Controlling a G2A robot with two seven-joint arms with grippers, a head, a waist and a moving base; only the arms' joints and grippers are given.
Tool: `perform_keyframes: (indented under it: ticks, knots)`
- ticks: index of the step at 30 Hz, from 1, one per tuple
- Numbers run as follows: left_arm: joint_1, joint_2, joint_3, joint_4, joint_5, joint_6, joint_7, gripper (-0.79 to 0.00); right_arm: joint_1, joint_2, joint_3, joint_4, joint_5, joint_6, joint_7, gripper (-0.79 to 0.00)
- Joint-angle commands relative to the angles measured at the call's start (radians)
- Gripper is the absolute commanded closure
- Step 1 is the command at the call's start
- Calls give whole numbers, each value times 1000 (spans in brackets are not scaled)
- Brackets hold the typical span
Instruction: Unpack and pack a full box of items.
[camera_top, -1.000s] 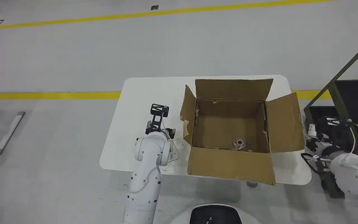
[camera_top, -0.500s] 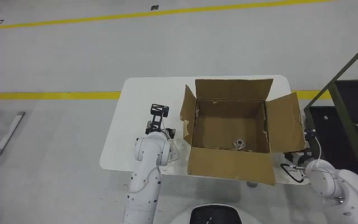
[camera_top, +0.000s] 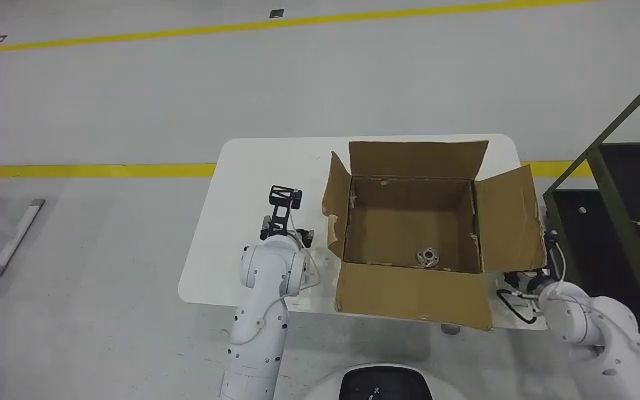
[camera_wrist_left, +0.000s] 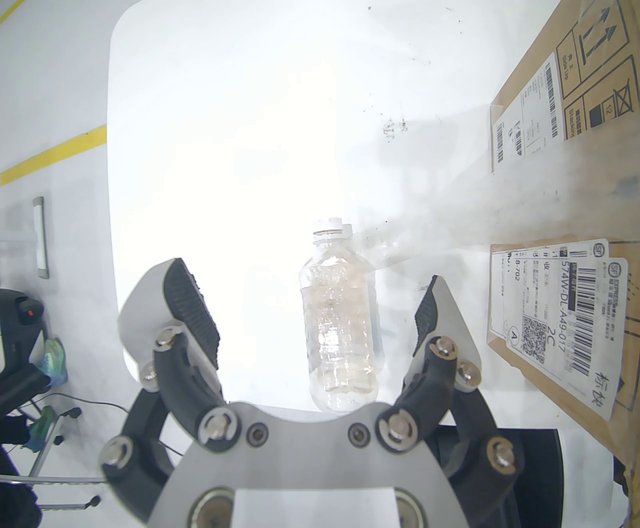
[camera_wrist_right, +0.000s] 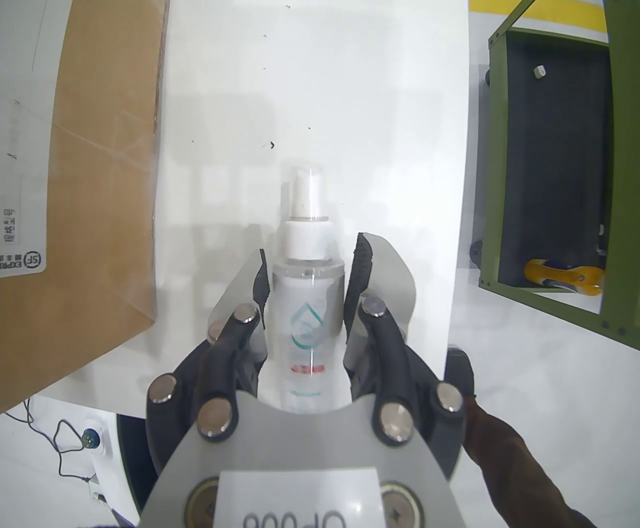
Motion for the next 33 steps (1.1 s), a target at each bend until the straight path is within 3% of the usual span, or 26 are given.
perform_keyframes:
  ticks: [1,3,6,7,9,12,13,14,15,16,17,20,27,33]
  knots:
    - [0,0,0,0,0,0,0,-785,5,1,0,1,1,3,2,-388]
    - [0,0,0,0,0,0,0,-785,7,1,0,-6,5,5,3,-391]
    - [0,0,0,0,0,0,0,-785,3,3,17,-29,10,18,2,-514]
    - [0,0,0,0,0,0,0,-785,0,4,28,-44,13,23,0,-502]
    - [0,0,0,0,0,0,0,-785,-11,7,61,-84,20,38,-12,-588]
    - [0,0,0,0,0,0,0,-785,-29,10,123,-161,44,67,-45,-566]
    - [0,0,0,0,0,0,0,-785,-36,11,144,-190,48,74,-55,-502]
    - [0,0,0,0,0,0,0,-785,-37,11,172,-229,58,95,-79,-382]
    - [0,0,0,0,0,0,0,-785,-42,10,191,-262,77,107,-96,-357]
    - [0,0,0,0,0,0,0,-785,-46,10,207,-301,91,107,-114,-249]
    - [0,0,0,0,0,0,0,-785,-46,10,221,-347,104,107,-144,0]
    - [0,0,0,0,0,0,0,-785,-52,11,216,-452,104,74,-174,0]
    - [0,0,0,0,0,0,0,-785,3,4,76,-606,106,127,-198,0]
    - [0,0,0,0,0,0,0,-785,76,4,-100,-535,73,51,-101,0]
